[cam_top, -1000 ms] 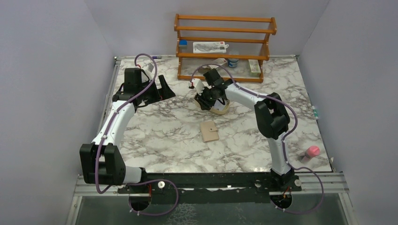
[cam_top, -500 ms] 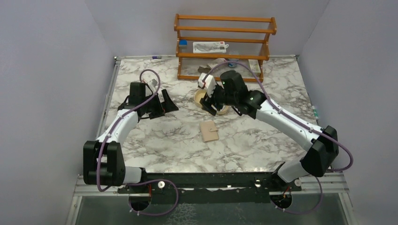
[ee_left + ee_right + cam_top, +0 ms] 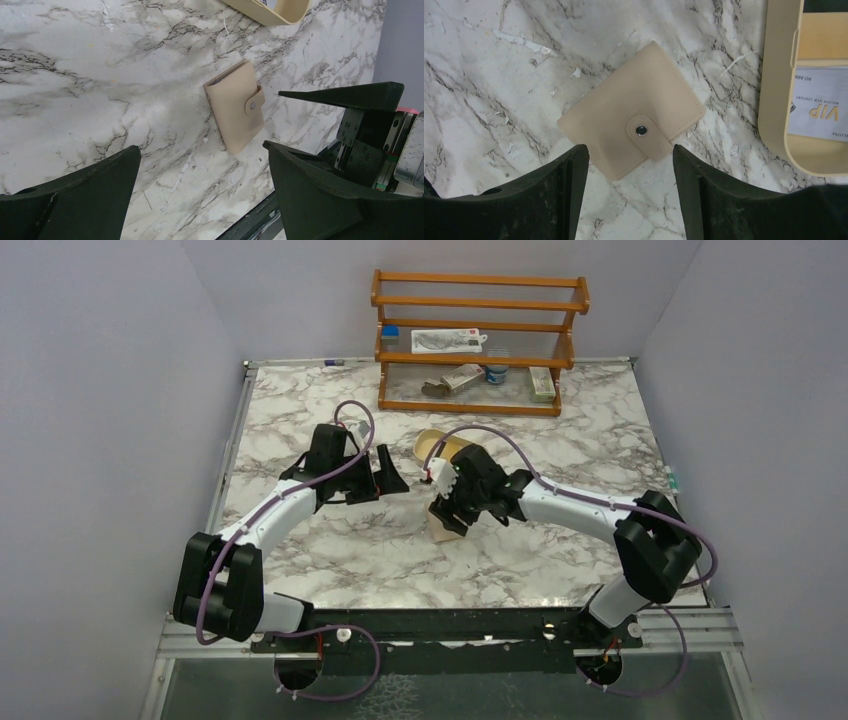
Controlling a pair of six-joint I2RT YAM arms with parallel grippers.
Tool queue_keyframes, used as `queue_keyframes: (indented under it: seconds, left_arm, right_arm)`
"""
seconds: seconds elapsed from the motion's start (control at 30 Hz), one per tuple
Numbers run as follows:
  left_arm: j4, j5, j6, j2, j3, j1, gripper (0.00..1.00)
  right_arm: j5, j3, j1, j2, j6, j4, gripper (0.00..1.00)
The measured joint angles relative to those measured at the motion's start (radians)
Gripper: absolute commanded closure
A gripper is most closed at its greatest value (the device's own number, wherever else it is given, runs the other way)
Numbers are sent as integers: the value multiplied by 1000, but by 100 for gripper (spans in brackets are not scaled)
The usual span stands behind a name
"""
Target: Take the credit cards out of the card holder
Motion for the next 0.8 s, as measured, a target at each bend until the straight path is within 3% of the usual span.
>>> queue_keyframes:
  seconds: [0.5, 0.8]
  left_arm:
    - [17, -34, -19, 0, -5, -16, 1]
    - [17, -42, -18, 0, -5, -16, 1]
  right_arm:
    - [63, 2, 0, 104, -35, 85, 32]
    - [48, 4, 0, 126, 3, 103, 57]
